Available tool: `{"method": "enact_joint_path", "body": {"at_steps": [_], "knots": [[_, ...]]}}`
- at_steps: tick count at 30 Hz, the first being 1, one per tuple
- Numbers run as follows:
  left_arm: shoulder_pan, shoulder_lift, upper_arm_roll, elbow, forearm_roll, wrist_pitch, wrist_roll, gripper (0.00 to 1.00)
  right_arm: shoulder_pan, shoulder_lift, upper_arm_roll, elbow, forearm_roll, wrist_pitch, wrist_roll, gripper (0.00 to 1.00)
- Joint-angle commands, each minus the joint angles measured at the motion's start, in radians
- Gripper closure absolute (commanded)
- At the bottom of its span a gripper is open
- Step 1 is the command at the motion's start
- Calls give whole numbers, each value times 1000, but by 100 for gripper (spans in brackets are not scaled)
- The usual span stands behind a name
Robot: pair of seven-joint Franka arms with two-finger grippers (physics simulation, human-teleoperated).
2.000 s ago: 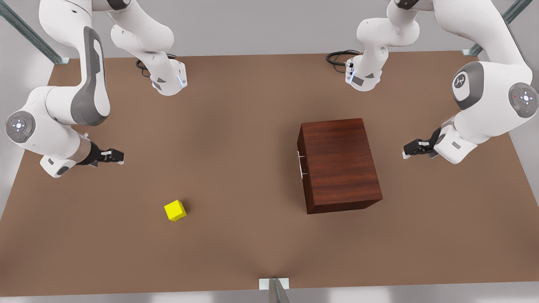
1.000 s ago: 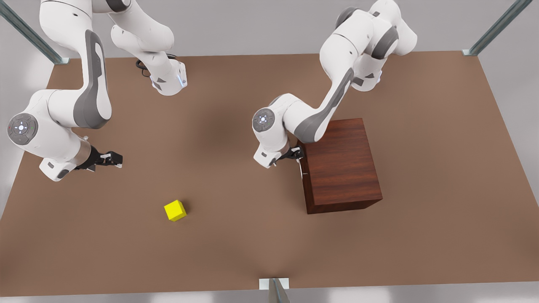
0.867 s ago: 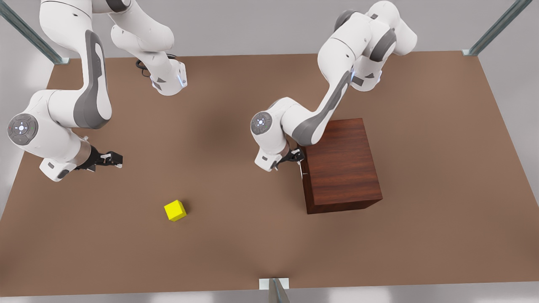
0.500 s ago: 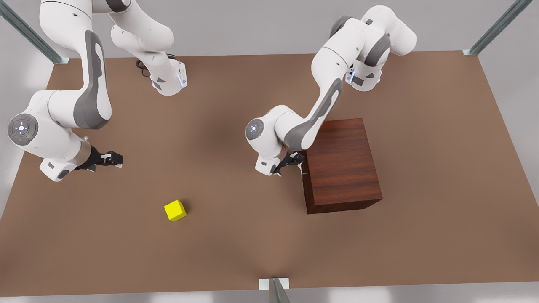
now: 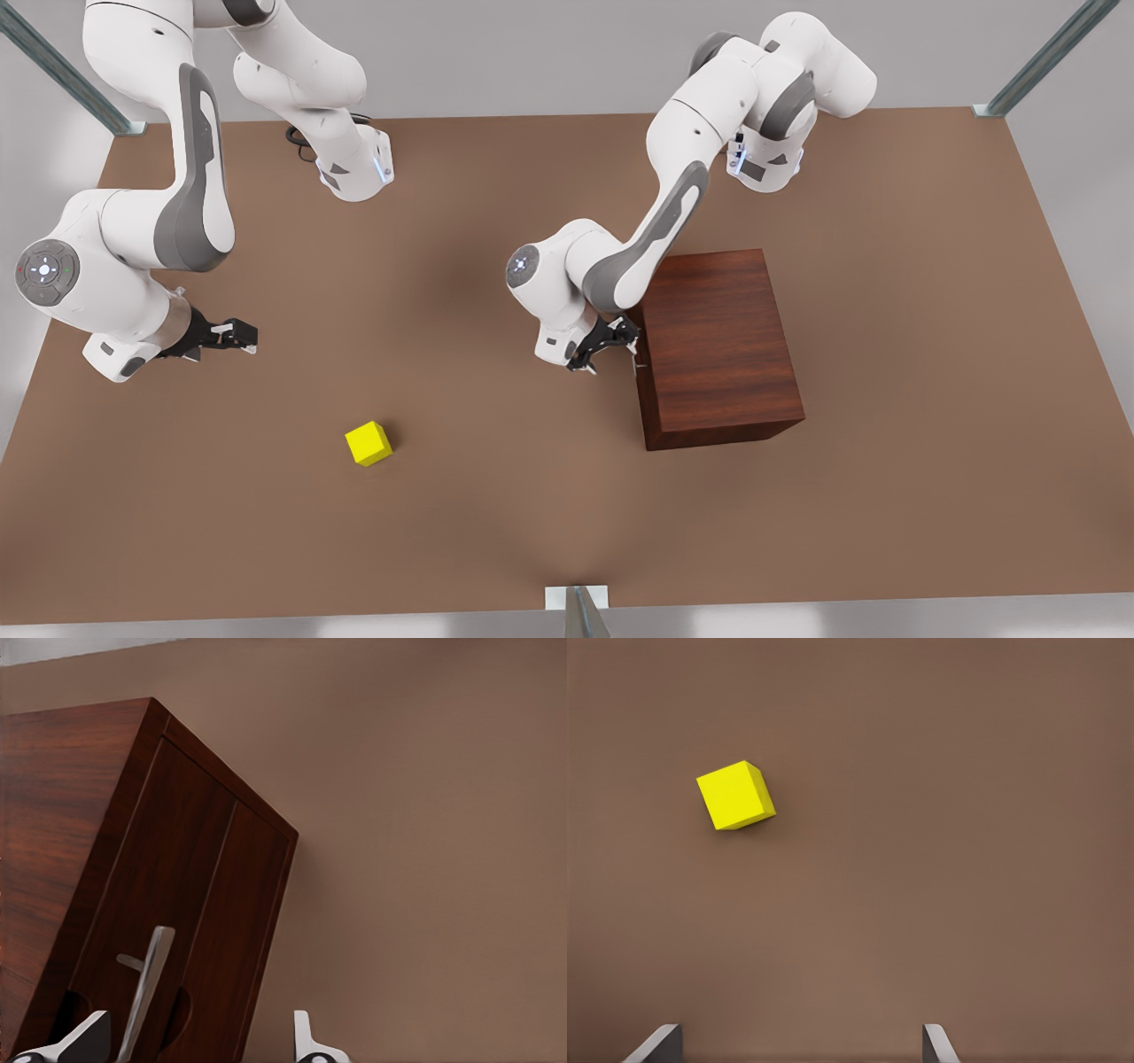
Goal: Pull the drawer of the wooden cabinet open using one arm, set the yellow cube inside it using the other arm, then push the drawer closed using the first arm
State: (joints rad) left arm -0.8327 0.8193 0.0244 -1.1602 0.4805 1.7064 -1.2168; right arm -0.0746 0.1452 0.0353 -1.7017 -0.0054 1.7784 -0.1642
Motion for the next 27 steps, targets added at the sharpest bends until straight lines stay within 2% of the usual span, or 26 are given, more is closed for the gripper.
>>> {"method": "enact_joint_path", "body": {"at_steps": [1,27], "knots": [[0,3,0,0,13,-30,-69,0,-1,-1,0,0,1,0,-3,0],[0,40,-11,19,-2,-8,-23,0,1,5,0,2,1,0,-1,0]]}}
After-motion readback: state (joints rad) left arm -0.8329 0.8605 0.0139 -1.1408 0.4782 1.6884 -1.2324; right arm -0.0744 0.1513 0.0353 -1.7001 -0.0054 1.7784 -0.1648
